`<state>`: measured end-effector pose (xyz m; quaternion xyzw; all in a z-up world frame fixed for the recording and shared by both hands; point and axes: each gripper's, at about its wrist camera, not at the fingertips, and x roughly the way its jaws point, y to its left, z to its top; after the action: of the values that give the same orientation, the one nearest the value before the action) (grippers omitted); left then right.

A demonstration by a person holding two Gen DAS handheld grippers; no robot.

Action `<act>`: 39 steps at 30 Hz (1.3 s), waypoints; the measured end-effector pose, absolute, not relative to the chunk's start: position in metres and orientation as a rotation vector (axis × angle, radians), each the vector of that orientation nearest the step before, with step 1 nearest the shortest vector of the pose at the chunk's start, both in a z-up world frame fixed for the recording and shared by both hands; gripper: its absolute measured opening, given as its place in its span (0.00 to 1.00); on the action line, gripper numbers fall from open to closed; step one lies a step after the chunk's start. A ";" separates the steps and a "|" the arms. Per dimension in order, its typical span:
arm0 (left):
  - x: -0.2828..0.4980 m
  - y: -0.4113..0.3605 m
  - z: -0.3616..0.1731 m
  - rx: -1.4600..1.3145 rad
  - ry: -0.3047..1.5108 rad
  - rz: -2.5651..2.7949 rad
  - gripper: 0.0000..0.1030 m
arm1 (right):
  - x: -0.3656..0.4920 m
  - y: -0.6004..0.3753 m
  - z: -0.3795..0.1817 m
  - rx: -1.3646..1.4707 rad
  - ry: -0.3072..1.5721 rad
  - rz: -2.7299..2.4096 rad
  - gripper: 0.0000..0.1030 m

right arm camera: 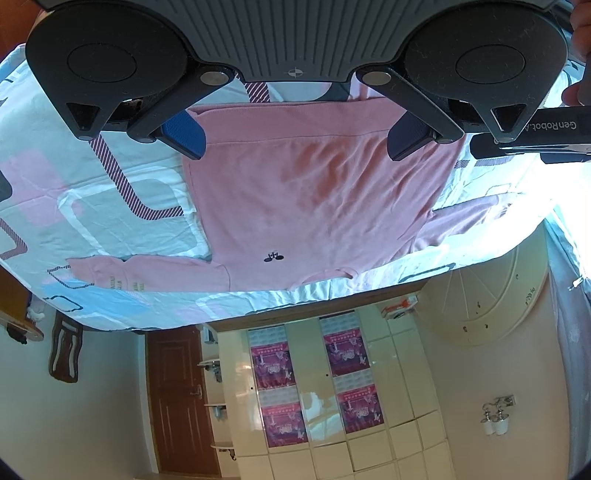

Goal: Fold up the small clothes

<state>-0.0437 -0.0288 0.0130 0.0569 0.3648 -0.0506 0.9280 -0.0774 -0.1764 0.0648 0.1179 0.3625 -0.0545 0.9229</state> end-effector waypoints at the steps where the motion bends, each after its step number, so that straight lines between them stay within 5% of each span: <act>1: -0.044 -0.029 0.013 0.117 0.748 -0.103 1.00 | -0.077 -0.176 0.065 0.241 0.744 -0.113 1.00; 39: -0.025 -0.017 0.008 0.105 0.764 -0.075 1.00 | -0.064 -0.172 0.056 0.213 0.751 -0.113 1.00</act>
<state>-0.0247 -0.0168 0.0077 0.0510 0.3727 -0.0366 0.9258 -0.0636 -0.1725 0.0558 0.1040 0.3656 -0.0549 0.9233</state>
